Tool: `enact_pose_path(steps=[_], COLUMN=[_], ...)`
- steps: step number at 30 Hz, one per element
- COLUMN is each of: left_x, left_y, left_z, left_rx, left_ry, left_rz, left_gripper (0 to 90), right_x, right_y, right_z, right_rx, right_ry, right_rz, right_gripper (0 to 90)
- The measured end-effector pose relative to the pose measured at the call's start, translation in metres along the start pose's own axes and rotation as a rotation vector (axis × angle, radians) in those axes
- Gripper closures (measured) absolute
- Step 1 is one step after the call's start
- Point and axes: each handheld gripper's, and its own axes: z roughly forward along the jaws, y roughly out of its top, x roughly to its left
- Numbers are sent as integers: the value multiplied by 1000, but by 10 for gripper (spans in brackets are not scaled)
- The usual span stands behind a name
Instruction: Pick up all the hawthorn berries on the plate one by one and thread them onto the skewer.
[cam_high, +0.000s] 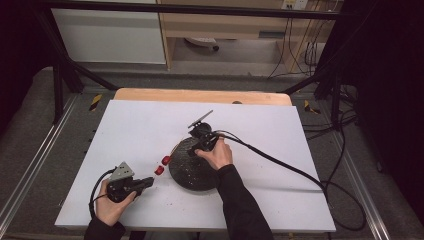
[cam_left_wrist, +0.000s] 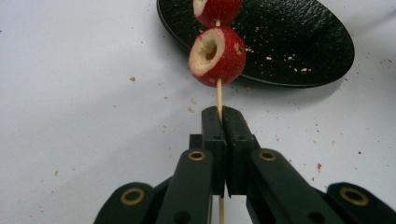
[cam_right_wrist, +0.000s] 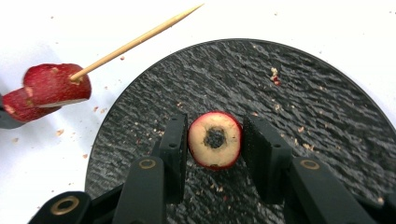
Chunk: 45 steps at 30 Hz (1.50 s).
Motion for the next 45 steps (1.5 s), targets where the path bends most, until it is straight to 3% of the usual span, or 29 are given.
enact_pose_path(steps=[11,20,34,45], left_x=[-4,-7,-19,-30], left_y=[1,2,7,16], left_z=[2,3,11,16], left_rx=[2,4,8,-15], left_ry=[-4,-9,-21,-29], left_rz=[7,15,36,39], left_gripper=[883,883,883,883], right_x=[-7,-15,-24,-28], right_y=[-23,-48,-91,-106], right_z=[-19,-31,-43,-57], right_rx=[-65,-157,-375,-542], right_ry=[15,33,74,90], right_rz=[21,49,139,192], right_gripper=[623,623,623,623])
